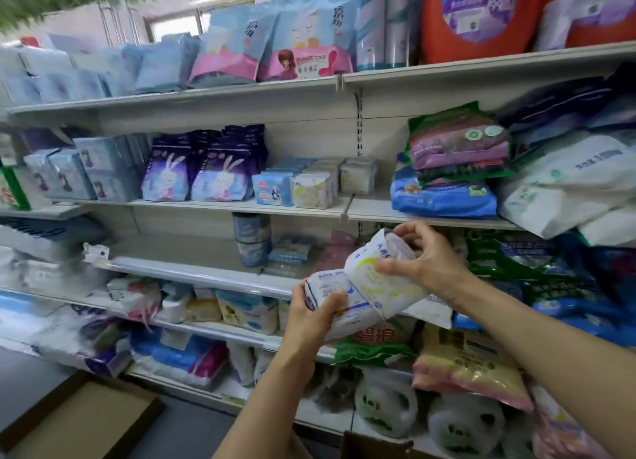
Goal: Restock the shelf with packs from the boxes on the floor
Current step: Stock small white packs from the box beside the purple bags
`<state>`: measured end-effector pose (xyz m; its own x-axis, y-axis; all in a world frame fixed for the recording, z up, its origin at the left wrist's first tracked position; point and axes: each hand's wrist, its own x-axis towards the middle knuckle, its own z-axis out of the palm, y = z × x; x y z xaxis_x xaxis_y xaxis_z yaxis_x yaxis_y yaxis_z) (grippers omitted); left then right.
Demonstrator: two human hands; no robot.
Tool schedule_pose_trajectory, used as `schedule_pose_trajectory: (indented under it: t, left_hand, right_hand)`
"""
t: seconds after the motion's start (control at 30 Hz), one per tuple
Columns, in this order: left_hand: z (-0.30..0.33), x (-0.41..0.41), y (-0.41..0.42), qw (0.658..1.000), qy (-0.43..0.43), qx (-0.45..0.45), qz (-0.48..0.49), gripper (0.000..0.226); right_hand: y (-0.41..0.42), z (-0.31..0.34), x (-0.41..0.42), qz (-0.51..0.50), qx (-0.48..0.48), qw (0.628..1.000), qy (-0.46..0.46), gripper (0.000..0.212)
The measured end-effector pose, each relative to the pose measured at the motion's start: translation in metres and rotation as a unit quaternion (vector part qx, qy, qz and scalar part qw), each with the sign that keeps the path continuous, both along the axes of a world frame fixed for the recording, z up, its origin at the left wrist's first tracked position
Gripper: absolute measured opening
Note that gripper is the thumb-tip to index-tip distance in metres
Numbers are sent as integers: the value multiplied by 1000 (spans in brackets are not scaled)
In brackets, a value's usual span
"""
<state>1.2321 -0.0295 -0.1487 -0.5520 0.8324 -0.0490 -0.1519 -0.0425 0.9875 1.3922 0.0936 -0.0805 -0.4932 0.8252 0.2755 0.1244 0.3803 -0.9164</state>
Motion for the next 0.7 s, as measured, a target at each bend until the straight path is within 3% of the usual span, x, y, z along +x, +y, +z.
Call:
schedule_pose_trajectory:
  t: [0.37, 0.57, 0.7]
  left_hand:
    - [1, -77, 8, 999, -38, -11, -1, 46]
    - [14, -100, 51, 998, -57, -3, 5, 49]
    - [20, -123, 82, 997, -71, 8, 29, 58]
  right_hand:
    - [4, 7, -62, 83, -19, 996, -38, 68]
    - [52, 22, -84, 27, 10, 997, -73, 70]
    - [104, 35, -104, -49, 79, 989, -116, 75]
